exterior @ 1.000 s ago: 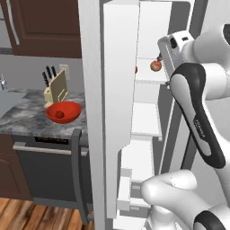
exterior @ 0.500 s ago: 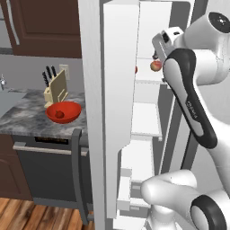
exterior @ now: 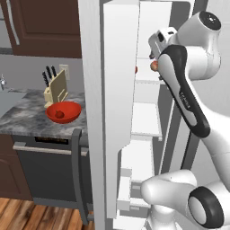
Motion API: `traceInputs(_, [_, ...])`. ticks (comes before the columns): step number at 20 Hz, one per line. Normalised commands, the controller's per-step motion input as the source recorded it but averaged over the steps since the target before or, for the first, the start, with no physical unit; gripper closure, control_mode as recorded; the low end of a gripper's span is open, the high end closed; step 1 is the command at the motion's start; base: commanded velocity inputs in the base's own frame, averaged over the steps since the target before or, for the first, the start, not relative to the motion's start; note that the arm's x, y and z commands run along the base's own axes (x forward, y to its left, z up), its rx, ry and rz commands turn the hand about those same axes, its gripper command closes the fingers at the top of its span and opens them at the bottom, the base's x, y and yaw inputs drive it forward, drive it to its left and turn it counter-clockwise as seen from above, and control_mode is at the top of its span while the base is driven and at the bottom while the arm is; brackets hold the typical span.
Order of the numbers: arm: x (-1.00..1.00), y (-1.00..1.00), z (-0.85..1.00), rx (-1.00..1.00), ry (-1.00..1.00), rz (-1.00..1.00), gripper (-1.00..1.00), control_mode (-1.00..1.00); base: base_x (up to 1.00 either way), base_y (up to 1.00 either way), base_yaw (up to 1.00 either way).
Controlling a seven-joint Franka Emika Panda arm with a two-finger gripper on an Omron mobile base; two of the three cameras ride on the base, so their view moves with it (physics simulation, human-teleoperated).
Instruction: Take the peach, bell pepper, and peach from the freezer and place them in the bowl on the counter.
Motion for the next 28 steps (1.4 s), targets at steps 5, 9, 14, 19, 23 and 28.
traceInputs(5, [0.36, -0.04, -0.19, 0.0, 0.02, 0.0, -1.0, -1.0, 0.0, 0.0, 0.0])
traceInputs(9, [0.42, 0.0, -0.13, 0.0, 0.04, 0.0, -1.0, -1.0, 0.0, 0.0, 0.0])
traceInputs(14, [0.41, -0.03, 0.0, 0.0, 0.11, 0.01, -1.0, -1.0, 0.0, 0.0, 0.0])
traceInputs(19, [0.42, -0.07, -0.03, 0.0, 0.07, 0.04, -1.0, -1.0, 0.0, 0.0, 0.0])
traceInputs(23, [0.35, 0.0, -0.08, 0.0, 0.0, 0.03, -1.0, -1.0, 0.0, 0.0, 0.0])
traceInputs(28, [0.24, -0.01, -0.17, 0.0, 0.0, 0.03, -1.0, -1.0, 0.0, 0.0, 0.0])
